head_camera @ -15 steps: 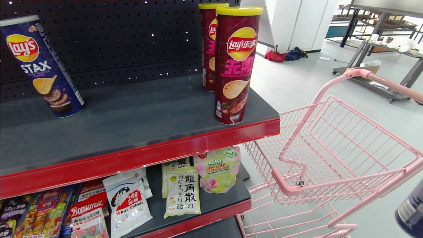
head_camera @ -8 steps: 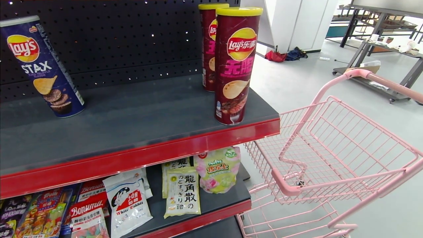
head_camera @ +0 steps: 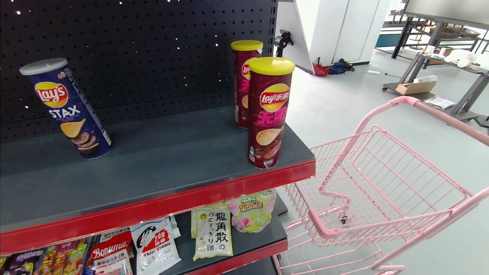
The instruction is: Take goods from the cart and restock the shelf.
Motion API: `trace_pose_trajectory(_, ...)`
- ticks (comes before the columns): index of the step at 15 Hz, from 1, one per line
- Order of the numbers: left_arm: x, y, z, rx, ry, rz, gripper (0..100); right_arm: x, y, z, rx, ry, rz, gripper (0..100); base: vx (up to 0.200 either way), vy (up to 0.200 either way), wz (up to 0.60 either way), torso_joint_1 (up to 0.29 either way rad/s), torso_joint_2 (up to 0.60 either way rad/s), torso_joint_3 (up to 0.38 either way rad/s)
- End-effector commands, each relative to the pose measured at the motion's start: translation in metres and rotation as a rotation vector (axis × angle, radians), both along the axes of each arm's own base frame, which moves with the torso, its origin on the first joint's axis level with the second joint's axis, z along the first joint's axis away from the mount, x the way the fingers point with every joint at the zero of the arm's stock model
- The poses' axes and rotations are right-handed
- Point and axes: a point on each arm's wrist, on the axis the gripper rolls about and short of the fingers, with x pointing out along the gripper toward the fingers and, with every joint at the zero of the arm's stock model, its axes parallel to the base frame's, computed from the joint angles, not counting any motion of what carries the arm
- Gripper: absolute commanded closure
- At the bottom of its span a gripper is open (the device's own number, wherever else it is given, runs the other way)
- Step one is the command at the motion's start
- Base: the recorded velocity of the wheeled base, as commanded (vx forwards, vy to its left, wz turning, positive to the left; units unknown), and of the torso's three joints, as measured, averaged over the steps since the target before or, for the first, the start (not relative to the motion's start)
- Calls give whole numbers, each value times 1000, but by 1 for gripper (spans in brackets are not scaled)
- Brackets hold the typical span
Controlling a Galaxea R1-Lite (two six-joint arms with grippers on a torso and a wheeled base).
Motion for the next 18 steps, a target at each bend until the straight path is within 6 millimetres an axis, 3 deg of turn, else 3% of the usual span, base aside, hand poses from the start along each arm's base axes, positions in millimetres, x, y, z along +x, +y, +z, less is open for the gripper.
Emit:
trace_pose_trajectory(1, 0, 0, 0, 0, 0, 1, 0, 2, 0, 0, -1, 10, 1, 100, 0, 0, 0, 227, -598, -369)
trace_pose_trajectory(18, 0, 0, 0, 0, 0, 1, 0, 7, 1, -5, -15, 46, 11, 100, 0, 0, 0, 176, -418, -245)
